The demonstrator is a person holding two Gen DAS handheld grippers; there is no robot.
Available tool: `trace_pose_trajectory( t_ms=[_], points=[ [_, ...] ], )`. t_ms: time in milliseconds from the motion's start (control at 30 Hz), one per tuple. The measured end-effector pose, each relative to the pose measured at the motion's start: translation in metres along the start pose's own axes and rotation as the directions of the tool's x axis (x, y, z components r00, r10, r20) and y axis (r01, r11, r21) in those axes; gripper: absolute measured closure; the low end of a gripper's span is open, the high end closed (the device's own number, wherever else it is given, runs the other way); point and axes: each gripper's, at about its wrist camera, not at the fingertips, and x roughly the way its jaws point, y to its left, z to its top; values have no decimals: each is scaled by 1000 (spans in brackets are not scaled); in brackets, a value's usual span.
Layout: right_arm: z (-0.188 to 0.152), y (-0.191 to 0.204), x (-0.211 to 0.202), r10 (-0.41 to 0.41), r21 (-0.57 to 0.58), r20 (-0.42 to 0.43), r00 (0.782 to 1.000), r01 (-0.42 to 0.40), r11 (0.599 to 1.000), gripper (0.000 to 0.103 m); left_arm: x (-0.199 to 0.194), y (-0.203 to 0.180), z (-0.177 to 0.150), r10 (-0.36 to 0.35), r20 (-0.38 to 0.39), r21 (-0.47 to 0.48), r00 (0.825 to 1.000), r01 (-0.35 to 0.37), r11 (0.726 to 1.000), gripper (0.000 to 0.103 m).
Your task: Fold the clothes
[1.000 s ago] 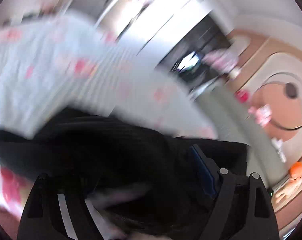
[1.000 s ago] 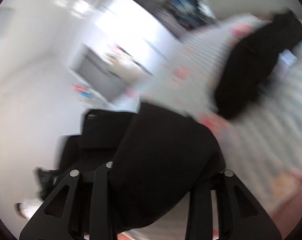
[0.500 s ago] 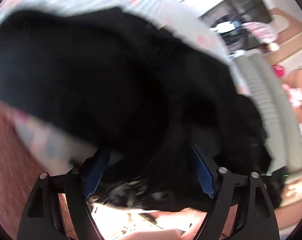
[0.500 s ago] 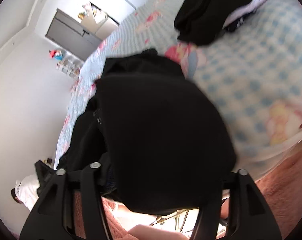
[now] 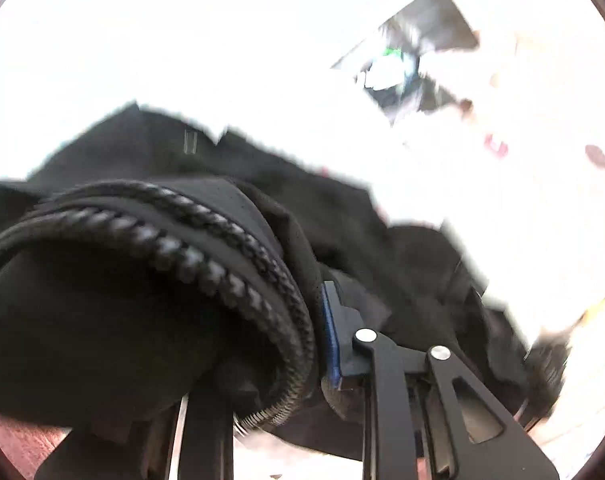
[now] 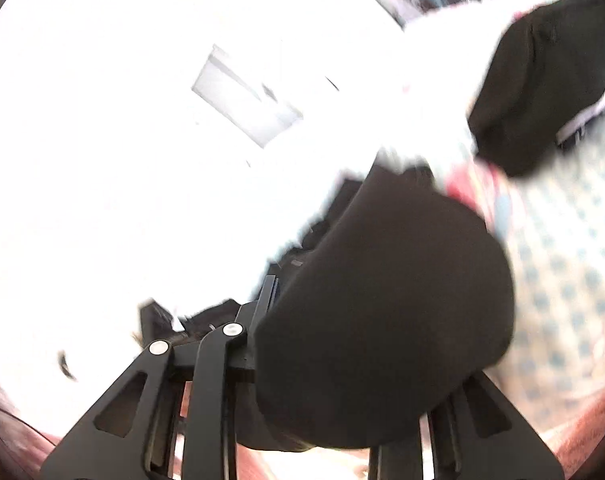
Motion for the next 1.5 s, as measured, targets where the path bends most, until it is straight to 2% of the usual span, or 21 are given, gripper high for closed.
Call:
trace_pose_trajectory(
  t_ms=[100, 133, 167, 233, 367, 500, 667, 733, 833, 900, 933, 1000, 1100, 1133, 1167, 1200, 1233, 1267, 1333, 1433, 1500],
  points=[
    [5, -5, -29, -74, 22, 68, 995, 72, 997, 76, -53, -11, 5, -12, 179, 18, 984, 9, 1000, 77],
    [3, -11, -33, -128, 28, 65, 990, 127, 992, 71, -55, -5, 1, 7, 174, 14, 985, -9, 1000, 64],
    [-2, -20, -30, -161, 48, 40, 986, 159, 986, 67, -58, 0, -3, 25, 170, 10, 985, -27, 1000, 34],
    [-17, -47, -17, -210, 130, -43, 977, 214, 968, 58, -41, 10, -9, 55, 99, -23, 994, -53, 998, 19],
    [-42, -84, 25, -277, 173, -214, 937, 316, 933, 56, -4, 46, -54, 134, -134, -92, 982, -147, 985, 19],
    [-53, -84, 51, -326, 94, -300, 897, 367, 925, 47, 9, 50, -93, 201, -214, -79, 956, -222, 972, 19],
    [-60, -91, 50, -328, 83, -304, 895, 368, 926, 42, -1, 45, -119, 274, -265, -12, 924, -287, 958, 19],
    [-64, -94, 55, -318, 110, -314, 895, 367, 924, 33, 5, 52, -131, 239, -310, -28, 920, -260, 965, 17],
    [-74, -101, 77, -330, 90, -391, 859, 392, 916, 23, 29, 72, -142, 208, -400, -70, 893, -255, 964, 16],
    [-78, -100, 88, -345, 60, -408, 845, 402, 914, 31, 24, 66, -129, 129, -355, -118, 926, -181, 976, 19],
    [-71, -91, 82, -289, 72, -368, 884, 337, 939, 51, 22, 63, -123, 89, -332, -140, 939, -142, 980, 20],
    [-59, -74, 70, -174, 85, -285, 943, 206, 975, 58, 9, 53, -112, 29, -245, -126, 969, -62, 990, 23],
    [-48, -60, 60, -111, 37, -218, 970, 122, 992, 60, -17, 47, -101, -24, -61, -80, 998, 19, 997, 24],
    [-45, -57, 58, -96, 22, -200, 975, 102, 994, 60, -15, 53, -102, 34, -30, -99, 999, -37, 994, 21],
    [-48, -68, 67, -143, 36, -213, 967, 154, 987, 50, -12, 60, -103, 88, -13, -119, 996, -89, 989, 20],
    [-51, -78, 76, -188, 49, -226, 956, 204, 978, 36, 0, 67, -109, 126, -40, -140, 991, -130, 982, 20],
    [-54, -88, 85, -229, 62, -239, 944, 250, 966, 35, 11, 73, -114, 163, -64, -152, 985, -171, 973, 20],
    [-58, -89, 87, -225, 76, -244, 943, 250, 965, 38, 16, 70, -117, 197, -74, -132, 978, -205, 970, 20],
    [-64, -93, 91, -217, 106, -255, 942, 250, 962, 62, 11, 49, -112, 214, -51, -36, 976, -216, 976, 23],
    [-56, -70, 75, -169, 67, -198, 965, 185, 980, 87, -15, 14, -95, 187, 11, 126, 982, -187, 974, 84],
    [-40, -48, 48, -112, 36, -99, 989, 116, 993, 91, -42, 0, -77, 125, 68, 140, 990, -133, 981, 86]
  ],
)
